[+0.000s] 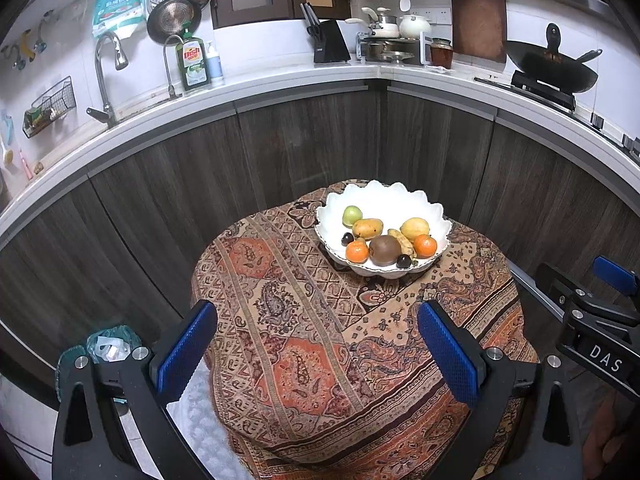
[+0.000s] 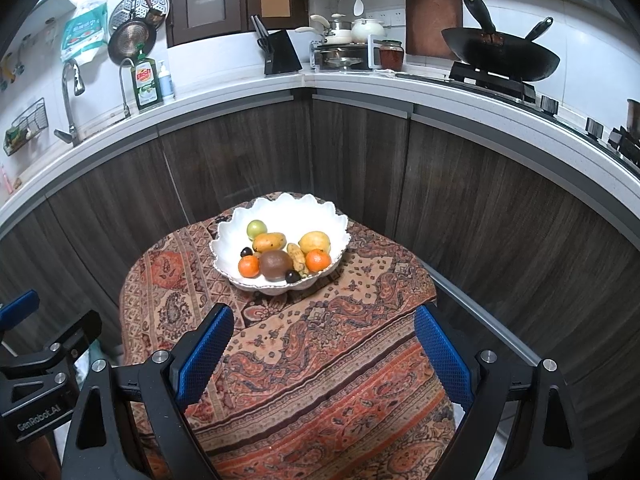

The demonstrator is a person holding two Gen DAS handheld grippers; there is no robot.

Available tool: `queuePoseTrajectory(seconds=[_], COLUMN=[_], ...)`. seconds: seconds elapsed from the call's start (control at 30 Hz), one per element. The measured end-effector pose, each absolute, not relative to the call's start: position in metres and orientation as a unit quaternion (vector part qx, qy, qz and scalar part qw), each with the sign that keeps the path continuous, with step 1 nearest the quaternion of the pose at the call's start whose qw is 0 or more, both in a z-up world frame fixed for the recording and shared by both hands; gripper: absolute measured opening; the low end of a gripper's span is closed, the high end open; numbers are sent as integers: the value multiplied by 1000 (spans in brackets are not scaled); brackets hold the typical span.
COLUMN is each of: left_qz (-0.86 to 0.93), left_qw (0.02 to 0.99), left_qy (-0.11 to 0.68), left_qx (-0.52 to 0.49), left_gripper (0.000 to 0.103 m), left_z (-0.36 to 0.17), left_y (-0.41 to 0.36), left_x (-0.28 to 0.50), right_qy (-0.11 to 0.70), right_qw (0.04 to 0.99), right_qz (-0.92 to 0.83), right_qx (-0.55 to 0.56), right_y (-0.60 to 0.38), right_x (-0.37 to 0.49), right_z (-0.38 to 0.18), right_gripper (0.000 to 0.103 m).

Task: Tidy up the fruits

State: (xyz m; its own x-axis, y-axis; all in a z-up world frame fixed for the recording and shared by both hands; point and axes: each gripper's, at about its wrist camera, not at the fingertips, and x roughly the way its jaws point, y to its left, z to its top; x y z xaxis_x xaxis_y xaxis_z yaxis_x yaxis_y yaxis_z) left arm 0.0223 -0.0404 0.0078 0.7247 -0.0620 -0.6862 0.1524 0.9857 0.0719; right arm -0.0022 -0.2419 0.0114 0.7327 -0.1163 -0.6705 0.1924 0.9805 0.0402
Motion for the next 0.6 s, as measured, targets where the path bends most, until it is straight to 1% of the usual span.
queuePoseTrajectory(seconds=[0.6], left_qz=[-60], left_qw=[921], left_qy=[380], left_qx=[56], left_gripper=[102], left_z=[3], left_y=[-40], left_x=[24], right_qy=[360], right_qw=[928], right_qz=[-78], right_qx=[52], right_y=[-244], right_x=[0], right_z=[9], right_gripper=[93])
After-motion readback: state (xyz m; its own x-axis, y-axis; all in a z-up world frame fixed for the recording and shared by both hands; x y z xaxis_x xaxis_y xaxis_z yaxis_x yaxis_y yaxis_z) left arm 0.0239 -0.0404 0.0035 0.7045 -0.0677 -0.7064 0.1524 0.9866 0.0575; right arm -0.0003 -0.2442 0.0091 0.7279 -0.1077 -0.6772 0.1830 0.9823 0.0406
